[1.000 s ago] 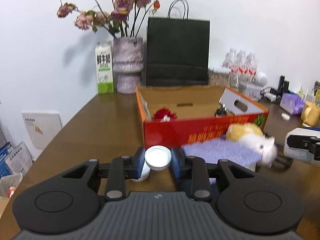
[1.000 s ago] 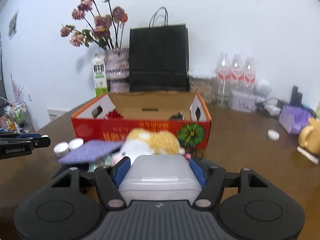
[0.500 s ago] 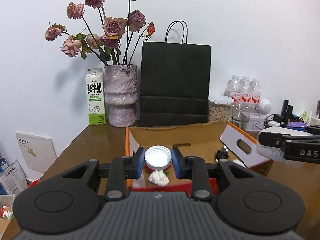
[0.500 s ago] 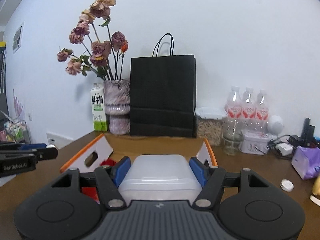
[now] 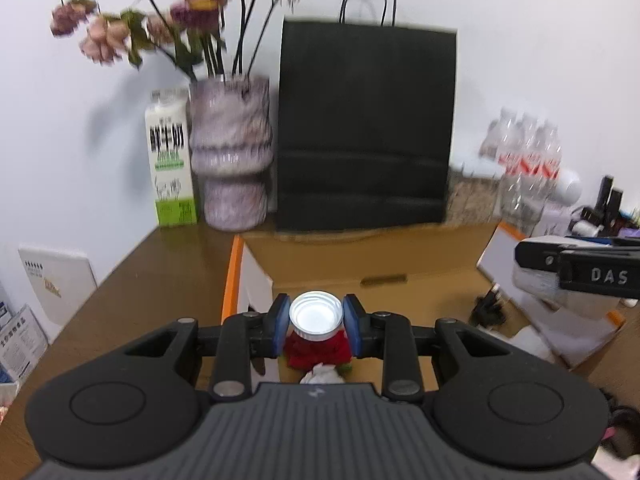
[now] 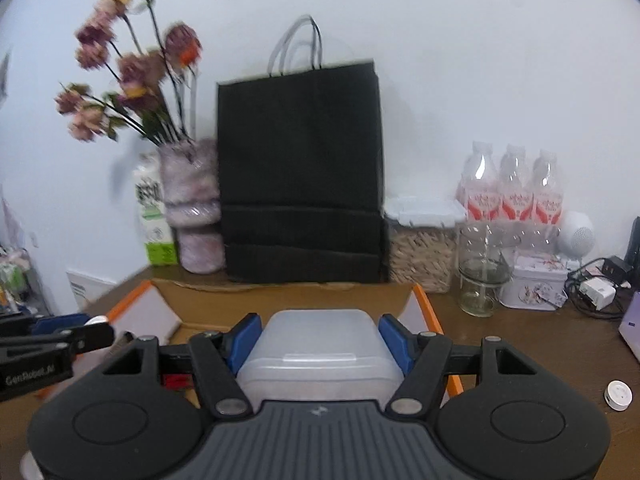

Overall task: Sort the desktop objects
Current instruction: 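Carry the cap and plastic box into the cardboard box and open both tools, then withdraw both tools from the box back over the table items, then grasp another white cap with the left tool while the right grasps the black braided cable, then carry the cap and cable into the cardboard box and open both tools, then withdraw both tools from the box back toward the table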

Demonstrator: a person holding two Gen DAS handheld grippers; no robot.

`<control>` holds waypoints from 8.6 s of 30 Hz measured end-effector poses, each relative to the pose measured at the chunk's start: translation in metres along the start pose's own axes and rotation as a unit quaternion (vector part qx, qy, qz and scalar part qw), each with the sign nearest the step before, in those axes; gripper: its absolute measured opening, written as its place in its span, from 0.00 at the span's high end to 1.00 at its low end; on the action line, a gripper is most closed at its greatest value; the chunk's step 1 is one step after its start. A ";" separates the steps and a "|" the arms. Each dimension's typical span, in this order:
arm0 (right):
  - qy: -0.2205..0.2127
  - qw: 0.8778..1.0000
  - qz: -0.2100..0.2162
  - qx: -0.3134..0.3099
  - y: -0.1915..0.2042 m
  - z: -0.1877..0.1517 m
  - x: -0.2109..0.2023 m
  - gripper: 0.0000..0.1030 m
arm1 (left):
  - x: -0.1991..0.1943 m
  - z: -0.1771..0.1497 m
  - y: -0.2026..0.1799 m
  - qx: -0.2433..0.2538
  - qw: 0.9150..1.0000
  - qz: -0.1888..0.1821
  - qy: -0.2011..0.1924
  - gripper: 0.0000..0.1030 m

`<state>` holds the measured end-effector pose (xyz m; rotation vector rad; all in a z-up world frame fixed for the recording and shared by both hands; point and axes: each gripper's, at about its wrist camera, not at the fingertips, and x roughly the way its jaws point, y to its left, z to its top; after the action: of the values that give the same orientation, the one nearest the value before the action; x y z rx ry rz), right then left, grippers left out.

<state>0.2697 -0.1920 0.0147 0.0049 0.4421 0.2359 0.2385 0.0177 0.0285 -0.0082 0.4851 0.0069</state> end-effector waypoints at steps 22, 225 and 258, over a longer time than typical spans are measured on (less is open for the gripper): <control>0.060 0.998 -0.001 -0.003 -0.003 -0.015 0.020 0.02 | 0.003 -0.005 -0.007 0.013 1.000 0.028 -0.004 0.00; 0.059 0.998 0.004 -0.014 0.004 0.004 0.049 0.01 | 0.037 0.016 0.000 -0.011 0.998 0.055 0.024 0.00; 0.034 0.998 0.017 -0.049 0.022 -0.010 -0.030 0.00 | -0.024 -0.007 0.015 -0.001 0.998 0.063 -0.008 0.00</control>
<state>0.2347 -0.1777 0.0198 -0.0910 0.4984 0.2917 0.2139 0.0327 0.0340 0.0201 0.4698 0.1310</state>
